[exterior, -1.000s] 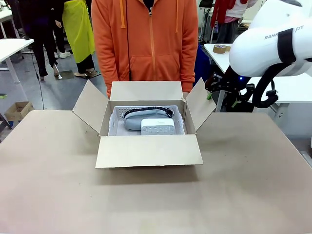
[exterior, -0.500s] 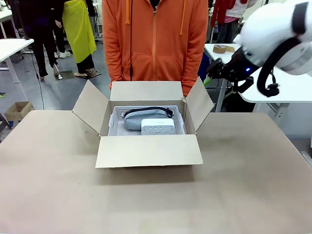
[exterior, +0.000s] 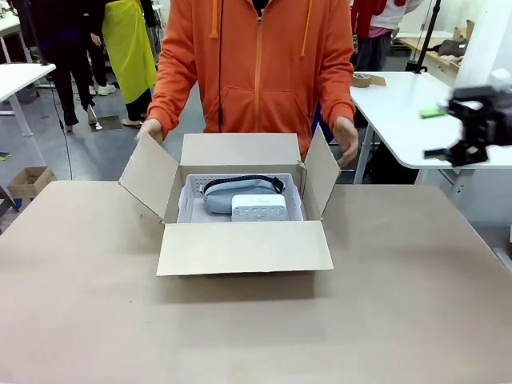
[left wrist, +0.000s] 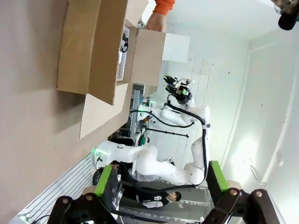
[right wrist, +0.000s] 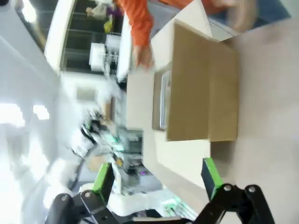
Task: Pack the gift set into the box.
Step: Lift both hands away from the flaps of the Package Box, then press and hold the closed box until the human finishes sealing it.
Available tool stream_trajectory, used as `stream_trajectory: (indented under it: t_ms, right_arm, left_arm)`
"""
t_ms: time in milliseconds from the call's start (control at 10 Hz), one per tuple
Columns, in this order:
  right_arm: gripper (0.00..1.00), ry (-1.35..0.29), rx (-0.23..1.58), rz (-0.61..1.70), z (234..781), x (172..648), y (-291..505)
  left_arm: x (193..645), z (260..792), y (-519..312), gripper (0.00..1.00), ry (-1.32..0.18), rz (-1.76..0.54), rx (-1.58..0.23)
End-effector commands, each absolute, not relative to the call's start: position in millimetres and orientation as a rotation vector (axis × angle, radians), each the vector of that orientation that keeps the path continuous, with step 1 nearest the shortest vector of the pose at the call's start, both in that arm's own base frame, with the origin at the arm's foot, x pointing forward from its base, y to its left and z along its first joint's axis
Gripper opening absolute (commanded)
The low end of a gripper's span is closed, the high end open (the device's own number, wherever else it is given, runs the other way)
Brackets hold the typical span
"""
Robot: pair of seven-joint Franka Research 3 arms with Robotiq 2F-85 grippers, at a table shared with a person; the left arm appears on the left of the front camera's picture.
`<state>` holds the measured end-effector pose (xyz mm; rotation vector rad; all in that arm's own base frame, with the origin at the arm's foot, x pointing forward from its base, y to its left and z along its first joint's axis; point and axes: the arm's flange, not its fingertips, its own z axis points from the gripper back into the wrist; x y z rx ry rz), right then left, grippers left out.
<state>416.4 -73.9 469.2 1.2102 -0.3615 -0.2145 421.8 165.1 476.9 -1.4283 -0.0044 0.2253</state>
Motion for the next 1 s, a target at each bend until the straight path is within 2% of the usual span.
stream_trajectory:
  t_ms: [0, 100, 900]
  right_arm:
    - [1.0, -0.386, 0.981, -0.514, 431.6, 445.3, -73.6]
    - [1.0, -0.361, 1.21, -0.215, 469.2, 416.4, -73.9]
    - [1.0, -0.361, 1.21, -0.215, 469.2, 416.4, -73.9]
  left_arm:
    - [418.1, 477.2, 166.3, 1.0, -0.003, 0.199, -1.427]
    - [418.1, 477.2, 166.3, 1.0, -0.003, 0.199, -1.427]
    - [418.1, 477.2, 166.3, 1.0, -0.003, 0.199, -1.427]
